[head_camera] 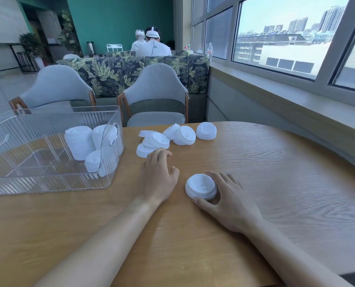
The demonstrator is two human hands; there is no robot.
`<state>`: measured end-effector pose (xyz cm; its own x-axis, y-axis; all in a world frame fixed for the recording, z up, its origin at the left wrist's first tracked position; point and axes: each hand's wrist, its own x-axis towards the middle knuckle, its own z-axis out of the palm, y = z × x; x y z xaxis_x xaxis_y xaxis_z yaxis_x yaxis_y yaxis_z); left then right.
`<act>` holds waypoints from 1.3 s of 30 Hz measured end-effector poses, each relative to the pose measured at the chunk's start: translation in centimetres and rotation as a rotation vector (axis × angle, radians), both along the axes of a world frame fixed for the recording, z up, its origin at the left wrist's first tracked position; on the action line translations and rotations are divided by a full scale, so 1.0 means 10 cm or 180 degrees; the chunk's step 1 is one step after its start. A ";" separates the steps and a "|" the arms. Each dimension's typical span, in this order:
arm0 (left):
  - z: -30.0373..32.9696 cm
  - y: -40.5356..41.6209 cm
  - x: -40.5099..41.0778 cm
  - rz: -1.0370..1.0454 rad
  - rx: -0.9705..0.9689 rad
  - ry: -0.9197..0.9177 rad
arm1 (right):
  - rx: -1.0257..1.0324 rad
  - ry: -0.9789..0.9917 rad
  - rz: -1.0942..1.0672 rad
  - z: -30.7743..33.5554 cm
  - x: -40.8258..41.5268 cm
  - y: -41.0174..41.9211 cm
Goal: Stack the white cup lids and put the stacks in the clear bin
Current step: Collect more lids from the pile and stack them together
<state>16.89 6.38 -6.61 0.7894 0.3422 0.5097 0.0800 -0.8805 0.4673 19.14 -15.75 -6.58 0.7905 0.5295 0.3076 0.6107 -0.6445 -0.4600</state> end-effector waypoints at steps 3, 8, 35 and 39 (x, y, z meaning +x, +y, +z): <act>0.00 0.10 0.15 0.0067 0.0079 -0.0060 | 0.0003 0.0005 -0.0014 0.00 0.06 0.05; -0.01 0.31 0.40 0.0335 0.0399 -0.0034 | -0.0061 -0.0005 -0.0020 0.01 0.24 0.22; -0.07 0.66 0.82 0.0650 0.0860 -0.0053 | -0.0055 -0.0026 0.0078 0.02 0.81 0.85; -0.05 0.62 0.77 0.0610 0.0685 -0.0074 | -0.0060 0.0001 0.0094 0.03 0.78 0.83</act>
